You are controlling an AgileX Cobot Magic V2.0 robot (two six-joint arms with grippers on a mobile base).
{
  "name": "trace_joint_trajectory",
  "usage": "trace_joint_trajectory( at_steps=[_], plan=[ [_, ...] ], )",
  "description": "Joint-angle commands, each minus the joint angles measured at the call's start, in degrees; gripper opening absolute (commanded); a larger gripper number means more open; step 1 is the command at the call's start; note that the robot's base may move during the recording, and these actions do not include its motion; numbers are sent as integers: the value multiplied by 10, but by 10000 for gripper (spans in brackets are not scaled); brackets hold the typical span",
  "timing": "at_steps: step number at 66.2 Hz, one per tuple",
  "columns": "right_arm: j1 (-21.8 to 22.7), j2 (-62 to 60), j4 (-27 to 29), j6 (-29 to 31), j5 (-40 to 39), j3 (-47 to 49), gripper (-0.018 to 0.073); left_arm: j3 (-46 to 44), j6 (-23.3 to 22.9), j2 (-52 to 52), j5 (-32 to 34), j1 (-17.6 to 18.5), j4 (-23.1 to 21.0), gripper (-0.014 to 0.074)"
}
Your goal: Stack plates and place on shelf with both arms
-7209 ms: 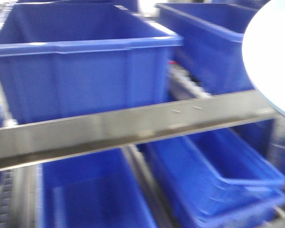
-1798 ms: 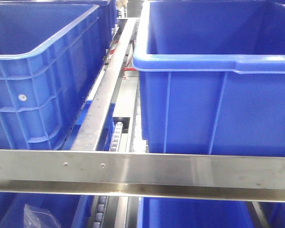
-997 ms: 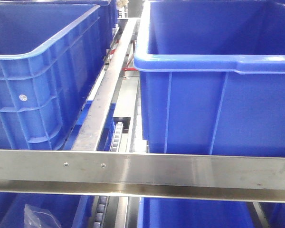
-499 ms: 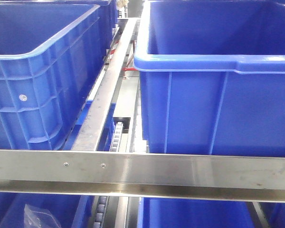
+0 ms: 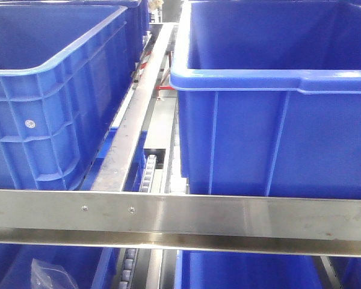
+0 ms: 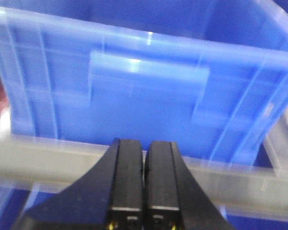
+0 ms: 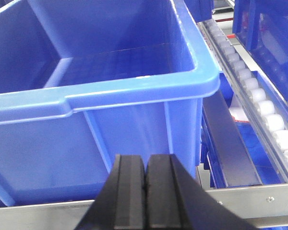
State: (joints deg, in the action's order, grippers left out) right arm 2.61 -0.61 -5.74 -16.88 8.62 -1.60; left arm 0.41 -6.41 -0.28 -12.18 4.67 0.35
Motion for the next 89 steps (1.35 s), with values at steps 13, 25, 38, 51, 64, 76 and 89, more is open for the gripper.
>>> trace_joint_trajectory(
  at_steps=[13,25,38,51,64,76,89],
  plan=[
    [2,-11,-2,2,-52,-1,48,1,2,-11,48,-1,-4,83],
    [2,-11,-2,2,-51,-1,48,1,2,-11,52,-1,-4,83],
    [2,-11,-2,2,-51,-1,48,2,8,-11,80,-1,18,83],
    [2,-11,-2,2,-51,-1,48,2,8,-11,77,-1,18,83],
    [2,-11,-2,2,-51,-1,48,2,8,-11,77,-1,18,83],
    [2,-11,-2,2,-51,-1,48,2,8,-11,77,-1,18,83],
    [2,-11,-2,2,-51,-1,48,2,8,-11,77,-1,18,83]
  ],
)
